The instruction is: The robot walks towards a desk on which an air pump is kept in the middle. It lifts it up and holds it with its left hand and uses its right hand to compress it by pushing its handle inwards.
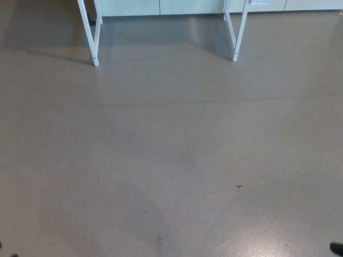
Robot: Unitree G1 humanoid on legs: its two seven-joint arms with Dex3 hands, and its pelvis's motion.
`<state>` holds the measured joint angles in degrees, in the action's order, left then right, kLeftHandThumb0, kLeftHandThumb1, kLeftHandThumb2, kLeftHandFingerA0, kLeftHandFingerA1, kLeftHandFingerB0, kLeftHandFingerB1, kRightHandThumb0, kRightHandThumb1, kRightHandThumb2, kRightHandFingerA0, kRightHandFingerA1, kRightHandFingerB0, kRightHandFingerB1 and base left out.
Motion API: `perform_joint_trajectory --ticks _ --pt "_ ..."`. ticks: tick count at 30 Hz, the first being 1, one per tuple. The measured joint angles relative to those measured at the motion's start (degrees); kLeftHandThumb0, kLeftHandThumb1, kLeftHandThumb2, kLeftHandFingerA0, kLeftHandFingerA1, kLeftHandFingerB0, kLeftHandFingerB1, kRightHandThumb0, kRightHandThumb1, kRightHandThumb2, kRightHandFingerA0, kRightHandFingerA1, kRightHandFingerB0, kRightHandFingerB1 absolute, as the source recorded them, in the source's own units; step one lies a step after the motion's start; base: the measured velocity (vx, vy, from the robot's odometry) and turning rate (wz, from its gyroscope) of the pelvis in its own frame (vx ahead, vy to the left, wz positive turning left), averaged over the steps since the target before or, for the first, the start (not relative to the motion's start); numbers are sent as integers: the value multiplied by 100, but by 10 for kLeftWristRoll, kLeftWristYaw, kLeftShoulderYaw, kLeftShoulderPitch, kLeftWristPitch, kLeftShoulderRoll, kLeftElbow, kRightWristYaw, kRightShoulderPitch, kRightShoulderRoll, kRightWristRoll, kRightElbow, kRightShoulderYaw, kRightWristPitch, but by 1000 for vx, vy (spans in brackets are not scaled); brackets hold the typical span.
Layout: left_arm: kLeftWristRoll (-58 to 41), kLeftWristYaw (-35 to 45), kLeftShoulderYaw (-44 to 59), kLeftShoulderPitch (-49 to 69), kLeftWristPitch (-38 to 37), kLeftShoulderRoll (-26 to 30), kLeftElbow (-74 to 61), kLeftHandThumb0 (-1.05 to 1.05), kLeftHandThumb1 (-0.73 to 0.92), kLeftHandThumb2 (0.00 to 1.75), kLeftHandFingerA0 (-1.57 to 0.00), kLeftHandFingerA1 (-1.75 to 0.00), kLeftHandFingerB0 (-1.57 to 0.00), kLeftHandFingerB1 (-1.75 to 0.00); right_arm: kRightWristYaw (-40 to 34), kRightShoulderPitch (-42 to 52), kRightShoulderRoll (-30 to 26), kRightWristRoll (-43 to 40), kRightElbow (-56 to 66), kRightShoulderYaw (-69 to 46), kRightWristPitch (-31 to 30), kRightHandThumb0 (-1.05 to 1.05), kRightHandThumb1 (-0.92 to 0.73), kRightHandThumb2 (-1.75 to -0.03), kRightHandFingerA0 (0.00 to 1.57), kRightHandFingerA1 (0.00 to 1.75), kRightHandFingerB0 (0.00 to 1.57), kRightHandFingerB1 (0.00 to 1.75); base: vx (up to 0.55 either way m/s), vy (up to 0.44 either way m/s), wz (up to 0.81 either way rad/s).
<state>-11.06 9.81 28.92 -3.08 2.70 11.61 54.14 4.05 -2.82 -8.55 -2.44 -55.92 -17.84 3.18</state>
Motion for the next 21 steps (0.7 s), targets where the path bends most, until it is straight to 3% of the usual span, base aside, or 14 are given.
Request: perform_joint_trajectory --ticks 8,9,16,17,18,21 --pt "-63 41 82 -21 -1 -2 9 -10 55 97 -22 -54 -14 -48 4 -14 7 -37 -20 -64 44 -10 -67 -60 62 42 55 40 -35 -10 12" --pt "-72 47 88 -20 -1 -2 11 -14 77 64 -36 -44 -27 -32 5 -14 8 -43 -22 -69 51 -9 -68 -60 62 42 56 40 60 88 -8" --pt "-98 75 97 -22 -2 -2 17 -11 80 63 -35 -42 -26 -31 7 -14 18 -58 -33 -78 83 -10 -67 -60 62 43 57 40 155 305 -22" --pt "-101 78 97 -25 -2 3 15 -11 81 64 -34 -41 -25 -30 8 -14 22 -59 -35 -77 85 -11 -66 -59 64 43 56 40 204 261 5" --pt "-104 81 97 -26 -2 7 12 -11 60 102 -24 -56 -11 -47 8 -14 23 -61 -38 -77 88 -11 -65 -59 67 44 57 40 235 254 12" --pt "-109 88 95 -24 -3 11 10 -11 61 103 -25 -56 -11 -47 8 -16 23 -64 -40 -77 94 -12 -64 -59 65 43 57 41 263 135 6"
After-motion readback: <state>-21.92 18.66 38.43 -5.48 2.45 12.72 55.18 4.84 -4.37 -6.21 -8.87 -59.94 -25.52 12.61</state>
